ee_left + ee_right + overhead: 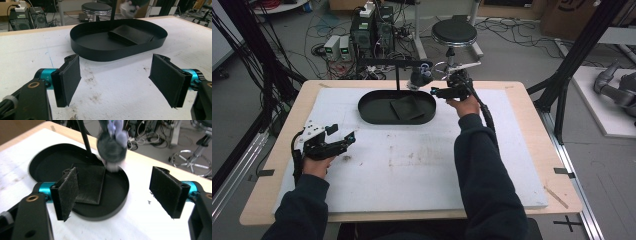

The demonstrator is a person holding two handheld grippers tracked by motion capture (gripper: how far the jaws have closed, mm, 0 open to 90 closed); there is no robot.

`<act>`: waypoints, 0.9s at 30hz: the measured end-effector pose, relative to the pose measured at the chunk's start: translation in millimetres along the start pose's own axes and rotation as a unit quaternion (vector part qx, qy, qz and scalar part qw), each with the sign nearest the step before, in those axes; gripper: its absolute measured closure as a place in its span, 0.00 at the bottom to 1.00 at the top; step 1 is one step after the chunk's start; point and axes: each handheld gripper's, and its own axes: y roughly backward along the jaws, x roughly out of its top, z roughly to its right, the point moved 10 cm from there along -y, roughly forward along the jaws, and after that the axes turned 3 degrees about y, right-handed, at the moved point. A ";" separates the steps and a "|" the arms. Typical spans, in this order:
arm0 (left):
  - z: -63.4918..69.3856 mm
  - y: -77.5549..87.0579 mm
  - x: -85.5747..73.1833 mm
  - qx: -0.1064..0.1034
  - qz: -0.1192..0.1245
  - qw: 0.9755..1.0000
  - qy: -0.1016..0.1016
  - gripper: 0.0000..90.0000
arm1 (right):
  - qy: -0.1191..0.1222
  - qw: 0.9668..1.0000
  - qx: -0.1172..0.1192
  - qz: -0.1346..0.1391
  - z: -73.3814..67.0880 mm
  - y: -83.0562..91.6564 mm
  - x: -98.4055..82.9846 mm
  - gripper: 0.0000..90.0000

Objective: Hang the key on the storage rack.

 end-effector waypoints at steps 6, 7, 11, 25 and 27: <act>-0.6 0.1 0.0 0.001 0.000 1.000 0.003 0.27 | 0.035 0.999 -0.011 0.037 4.9 54.4 -18.2 0.24; -0.4 0.3 -0.2 0.001 -0.001 1.000 0.003 0.27 | 0.039 0.998 -0.012 0.038 5.7 62.8 -25.4 0.23; -0.2 0.6 0.6 0.002 0.001 1.000 0.004 0.27 | 0.065 0.997 -0.034 0.003 11.0 86.0 -61.1 0.22; 0.3 1.8 2.5 0.007 0.006 1.000 0.000 0.27 | 0.070 0.995 -0.064 0.040 10.1 123.0 -136.1 0.22; 1.4 1.6 2.5 0.006 0.006 1.000 -0.001 0.27 | 0.059 0.995 -0.066 0.047 11.7 123.2 -144.0 0.22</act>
